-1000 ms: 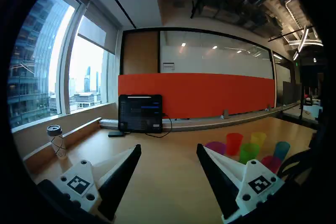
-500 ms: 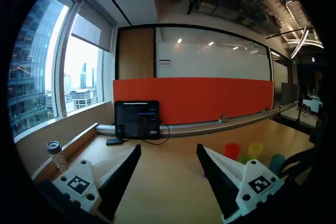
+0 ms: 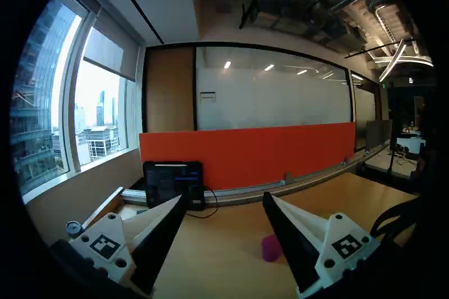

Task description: Pour water

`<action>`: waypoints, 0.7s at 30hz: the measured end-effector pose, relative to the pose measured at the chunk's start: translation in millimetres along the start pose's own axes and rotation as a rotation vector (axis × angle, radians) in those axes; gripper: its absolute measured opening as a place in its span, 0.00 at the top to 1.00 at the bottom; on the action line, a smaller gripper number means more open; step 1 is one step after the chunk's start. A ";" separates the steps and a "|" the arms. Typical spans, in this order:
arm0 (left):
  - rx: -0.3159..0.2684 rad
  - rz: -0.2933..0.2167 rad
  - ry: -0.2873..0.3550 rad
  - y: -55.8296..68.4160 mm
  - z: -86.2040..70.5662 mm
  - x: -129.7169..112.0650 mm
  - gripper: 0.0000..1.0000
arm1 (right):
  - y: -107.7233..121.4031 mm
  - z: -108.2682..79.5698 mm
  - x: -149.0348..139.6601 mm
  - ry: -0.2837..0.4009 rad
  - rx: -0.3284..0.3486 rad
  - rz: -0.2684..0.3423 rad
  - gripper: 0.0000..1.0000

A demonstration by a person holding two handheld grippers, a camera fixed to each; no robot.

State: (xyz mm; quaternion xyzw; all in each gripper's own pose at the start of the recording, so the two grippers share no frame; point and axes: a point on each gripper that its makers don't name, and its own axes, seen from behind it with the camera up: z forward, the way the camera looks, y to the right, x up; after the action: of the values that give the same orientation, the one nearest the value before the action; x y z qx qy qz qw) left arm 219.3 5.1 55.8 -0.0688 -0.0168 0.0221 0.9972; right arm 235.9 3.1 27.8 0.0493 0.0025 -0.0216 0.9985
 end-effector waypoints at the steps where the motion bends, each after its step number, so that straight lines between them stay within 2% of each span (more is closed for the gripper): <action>1: -0.003 0.003 0.004 0.3 0.8 2.4 0.02 | -0.5 0.3 1.0 0.002 0.004 0.000 0.00; 4: -0.030 0.009 0.006 5.4 3.4 6.0 0.02 | -3.5 0.5 2.0 0.002 0.025 0.001 0.00; 8: -0.106 0.008 -0.008 21.8 6.6 6.4 0.02 | -12.7 -0.5 2.5 -0.001 0.082 0.011 0.00; 17: -0.300 0.011 -0.033 65.3 10.8 2.5 0.02 | -52.3 -9.2 7.5 0.003 0.287 0.019 0.00; 21: -0.368 0.028 -0.040 81.8 13.3 -0.4 0.02 | -65.1 -11.2 7.5 -0.012 0.356 0.029 0.00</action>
State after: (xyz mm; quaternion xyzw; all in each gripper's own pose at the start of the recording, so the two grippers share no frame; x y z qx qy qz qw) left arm 214.9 87.9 57.7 -0.2499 -0.0396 0.0338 0.9669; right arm 240.5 -60.8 10.2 0.2252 -0.0081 -0.0075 0.9742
